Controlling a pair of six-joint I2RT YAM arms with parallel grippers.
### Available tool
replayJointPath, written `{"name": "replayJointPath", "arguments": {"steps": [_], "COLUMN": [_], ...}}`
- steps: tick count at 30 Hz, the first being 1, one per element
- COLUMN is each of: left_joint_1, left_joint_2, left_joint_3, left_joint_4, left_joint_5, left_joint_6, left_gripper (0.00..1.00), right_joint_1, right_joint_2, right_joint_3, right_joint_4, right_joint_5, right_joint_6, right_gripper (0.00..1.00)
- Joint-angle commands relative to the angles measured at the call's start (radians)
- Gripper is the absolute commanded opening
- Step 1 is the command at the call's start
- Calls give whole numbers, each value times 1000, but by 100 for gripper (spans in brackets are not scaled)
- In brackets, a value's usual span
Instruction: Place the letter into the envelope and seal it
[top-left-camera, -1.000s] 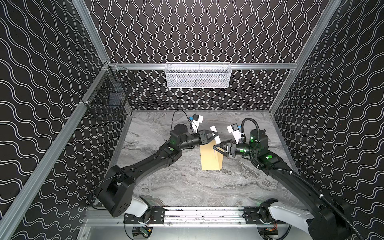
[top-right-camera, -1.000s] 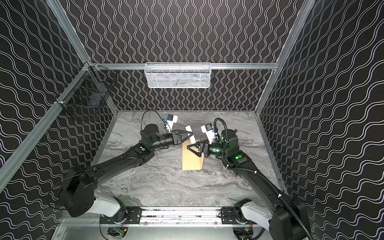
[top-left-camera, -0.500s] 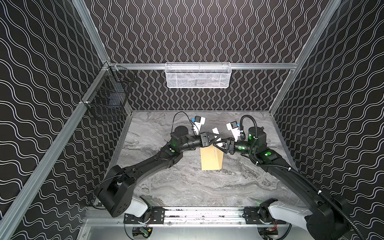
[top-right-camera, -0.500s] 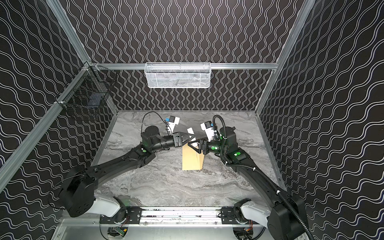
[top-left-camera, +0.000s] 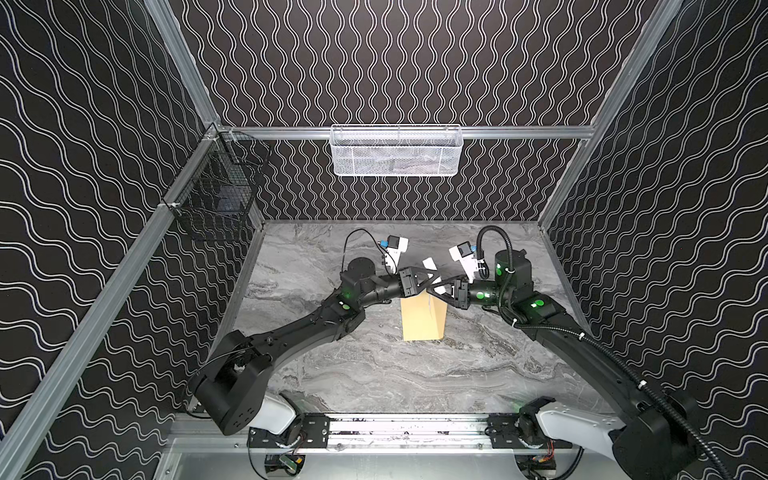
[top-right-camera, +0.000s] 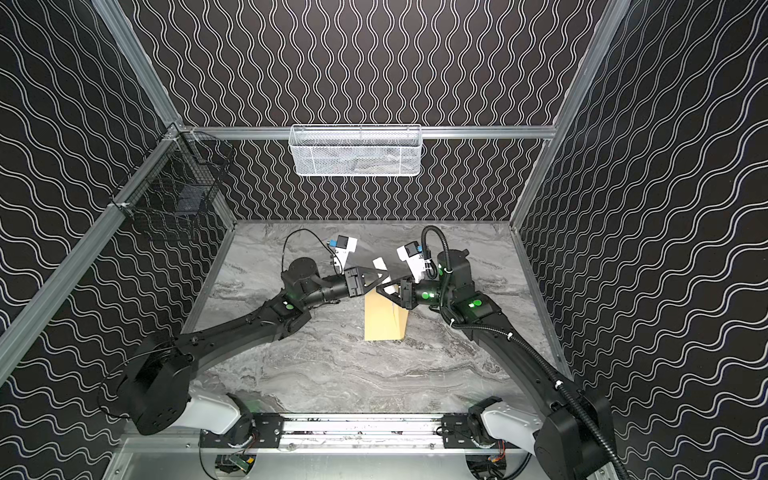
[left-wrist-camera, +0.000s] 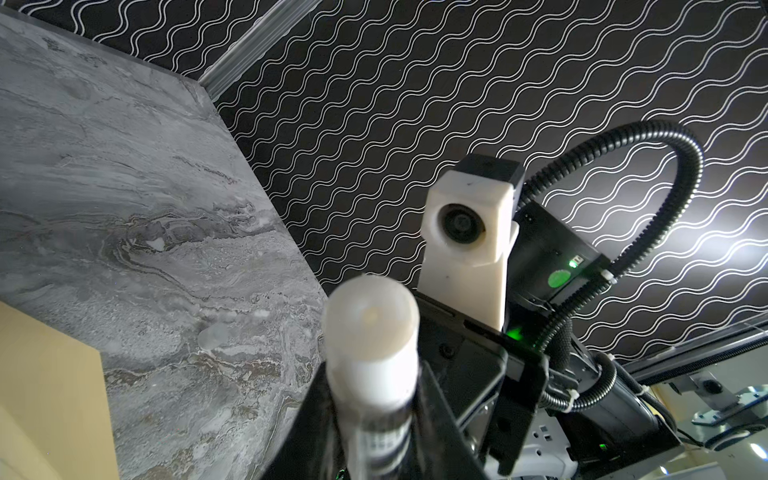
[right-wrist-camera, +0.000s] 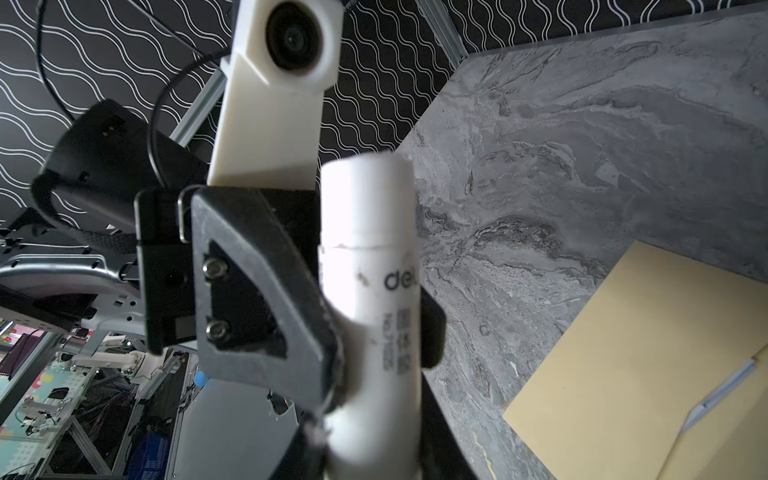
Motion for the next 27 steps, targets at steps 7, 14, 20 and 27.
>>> {"name": "replayJointPath", "arguments": {"steps": [7, 14, 20, 27], "left_joint_1": [94, 118, 111, 111], "left_joint_2": [-160, -270, -257, -362], "left_joint_3": [-16, 230, 326, 221], "left_joint_4": [-140, -825, -1231, -1263], "left_joint_5": [8, -68, -114, -24], "left_joint_6": [118, 725, 1269, 1519], "left_gripper": [70, 75, 66, 69], "right_joint_1": [-6, 107, 247, 313], "right_joint_2": [-20, -3, 95, 41], "right_joint_3": [39, 120, 196, 160], "right_joint_4": [-213, -420, -569, -566], "right_joint_5": [138, 378, 643, 711], "right_joint_6": [-104, -248, -312, -493], "right_gripper": [3, 3, 3, 9]}}
